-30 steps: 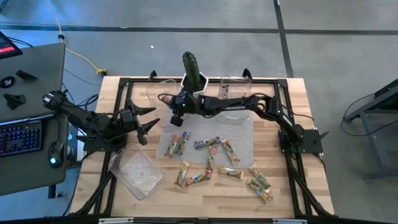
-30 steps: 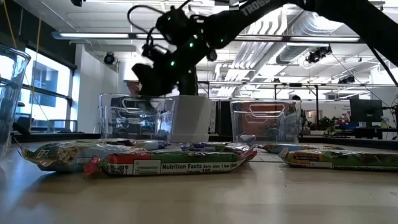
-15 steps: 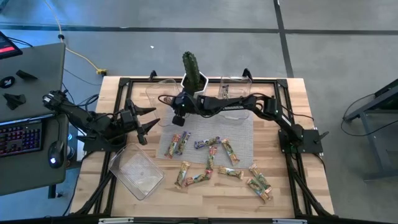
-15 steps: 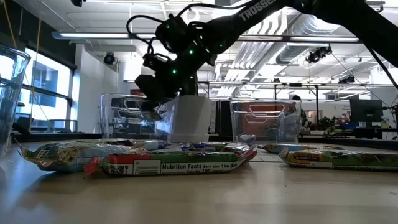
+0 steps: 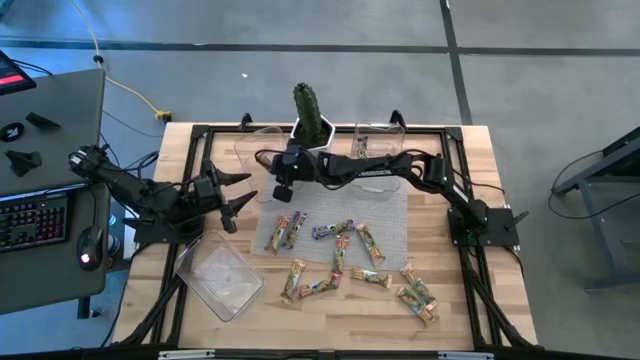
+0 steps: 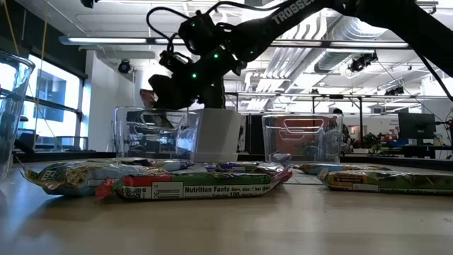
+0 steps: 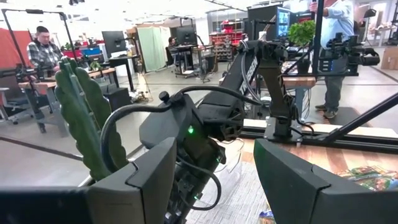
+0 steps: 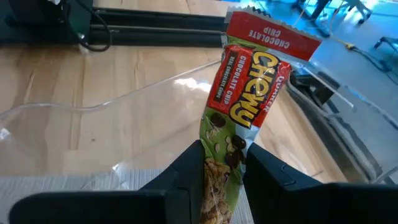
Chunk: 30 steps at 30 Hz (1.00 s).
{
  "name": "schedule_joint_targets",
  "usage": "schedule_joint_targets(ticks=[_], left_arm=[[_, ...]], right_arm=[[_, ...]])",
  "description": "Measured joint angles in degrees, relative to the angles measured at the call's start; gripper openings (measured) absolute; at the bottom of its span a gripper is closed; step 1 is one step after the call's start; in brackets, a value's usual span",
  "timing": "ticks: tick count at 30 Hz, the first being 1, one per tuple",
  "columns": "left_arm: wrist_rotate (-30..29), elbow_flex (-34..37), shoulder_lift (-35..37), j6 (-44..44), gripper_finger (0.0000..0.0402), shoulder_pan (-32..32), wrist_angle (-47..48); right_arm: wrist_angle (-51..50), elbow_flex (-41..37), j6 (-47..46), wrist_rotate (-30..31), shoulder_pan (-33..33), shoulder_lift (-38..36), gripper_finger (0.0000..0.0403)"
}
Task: Pick and place Granola Bars by type
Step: Put the red granola bar into the top left transparent bin
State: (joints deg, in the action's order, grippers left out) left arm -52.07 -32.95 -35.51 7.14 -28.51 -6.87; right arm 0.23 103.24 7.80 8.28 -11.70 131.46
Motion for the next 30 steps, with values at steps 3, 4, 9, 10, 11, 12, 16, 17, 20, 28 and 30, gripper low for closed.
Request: schedule_joint_targets(ticks=[3, 4, 9, 10, 11, 12, 16, 17, 20, 28, 30], left_arm=[[0.11, 0.0, 0.02, 0.0, 0.0211, 0.0, 0.09], [0.34, 0.0, 0.02, 0.0, 0.0211, 0.0, 0.22], [0.5, 0.0, 0.02, 0.0, 0.0211, 0.0, 0.82], [0.5, 0.0, 0.02, 0.0, 0.0211, 0.0, 1.15], [0.51, 0.0, 0.0, 0.0, 0.0211, 0.0, 1.24], [0.57, 0.0, 0.0, 0.0, 0.0211, 0.0, 1.18], [0.57, 0.0, 0.02, 0.0, 0.0211, 0.0, 1.05], [0.59, 0.0, 0.01, 0.0, 0.0211, 0.0, 1.08], [0.59, 0.0, 0.02, 0.0, 0.0211, 0.0, 1.05], [0.61, 0.0, 0.02, 0.0, 0.0211, 0.0, 1.03], [0.61, 0.0, 0.02, 0.01, 0.0211, 0.0, 1.04]], right_arm=[[0.56, 0.0, -0.16, 0.1, -0.02, 0.0, 0.0083], [0.54, 0.0, -0.25, 0.1, -0.02, 0.0, 0.0083], [-1.02, 0.0, -0.25, 0.12, -0.43, 0.0, 0.0083], [-1.87, 0.0, -0.29, 0.13, -0.56, 0.0, 0.0083], [-2.86, 0.0, -0.61, 0.12, -0.66, 0.0, 0.0083], [-3.92, 0.0, -1.59, 0.15, -0.72, 0.0, 0.0083], [-6.63, 0.06, -5.21, 3.92, -1.15, -0.2, 0.0083], [-6.84, 0.07, -5.48, 3.9, -1.37, -0.2, 0.0083], [-7.34, 0.09, -6.16, 0.65, -1.92, -0.3, 0.0083], [-8.95, 0.13, -3.1, 2.35, -1.73, 0.02, 0.0101], [-9.87, 0.13, -2.44, 2.5, -1.73, 0.04, 0.0126]])
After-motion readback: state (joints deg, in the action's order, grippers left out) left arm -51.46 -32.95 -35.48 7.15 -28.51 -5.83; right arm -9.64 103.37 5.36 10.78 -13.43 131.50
